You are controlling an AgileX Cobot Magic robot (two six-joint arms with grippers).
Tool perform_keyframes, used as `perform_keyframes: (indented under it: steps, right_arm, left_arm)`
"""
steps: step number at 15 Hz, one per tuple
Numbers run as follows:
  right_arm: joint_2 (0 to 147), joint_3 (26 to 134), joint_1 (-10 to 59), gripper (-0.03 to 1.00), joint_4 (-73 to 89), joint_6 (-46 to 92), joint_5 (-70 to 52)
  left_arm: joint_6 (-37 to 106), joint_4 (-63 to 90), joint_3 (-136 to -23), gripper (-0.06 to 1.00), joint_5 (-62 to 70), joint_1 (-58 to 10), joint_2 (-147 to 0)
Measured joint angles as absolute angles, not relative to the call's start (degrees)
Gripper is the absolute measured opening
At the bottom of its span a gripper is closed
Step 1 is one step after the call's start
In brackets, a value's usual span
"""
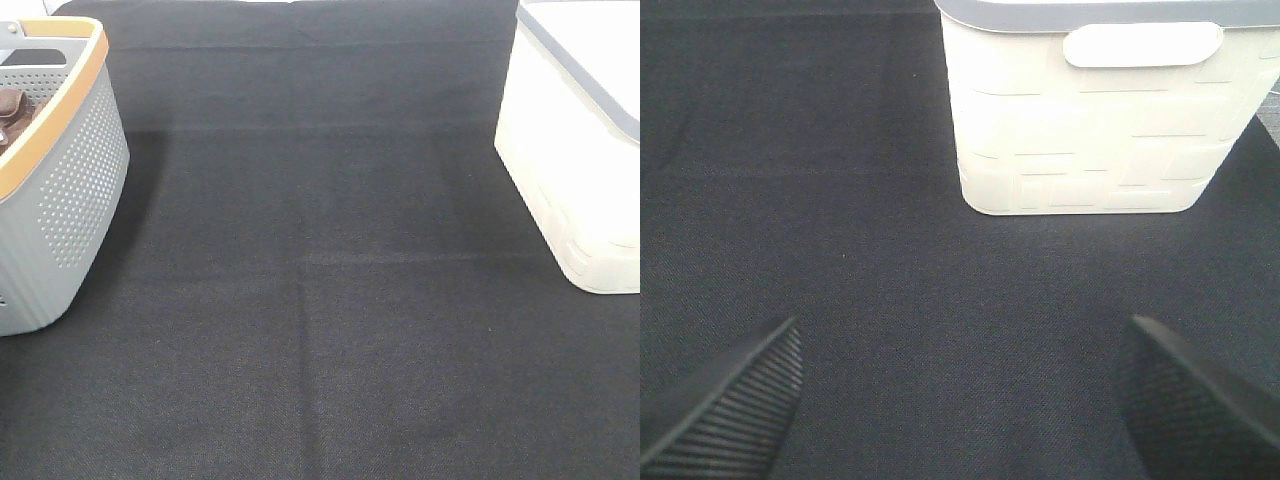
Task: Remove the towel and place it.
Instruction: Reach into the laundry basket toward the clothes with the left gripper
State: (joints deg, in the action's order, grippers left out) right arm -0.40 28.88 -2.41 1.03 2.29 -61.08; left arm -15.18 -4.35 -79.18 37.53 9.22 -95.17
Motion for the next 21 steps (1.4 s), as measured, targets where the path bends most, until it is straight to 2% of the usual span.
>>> perform_keyframes:
  steps: [5,11,19,21]
  right_arm:
    - [-0.40,28.88,-2.41,0.80,1.03,2.29,-61.08]
    - [-0.40,28.88,-2.41,0.80,1.03,2.29,-61.08]
    - [-0.40,28.88,-2.41,0.80,1.03,2.29,-61.08]
    - [-0.40,28.88,-2.41,0.80,1.03,2.29,-61.08]
  left_arm:
    - [-15.24,8.08,-93.91,0.74,52.54,17.88,-108.17]
    - [-16.67,20.40,-110.12,0.74,57.18,18.28,-121.35]
    - [-16.79,23.61,-112.99,0.74,55.41,18.28,-128.69]
    - [-16.79,24.29,-113.10,0.67,52.08,18.28,-128.80]
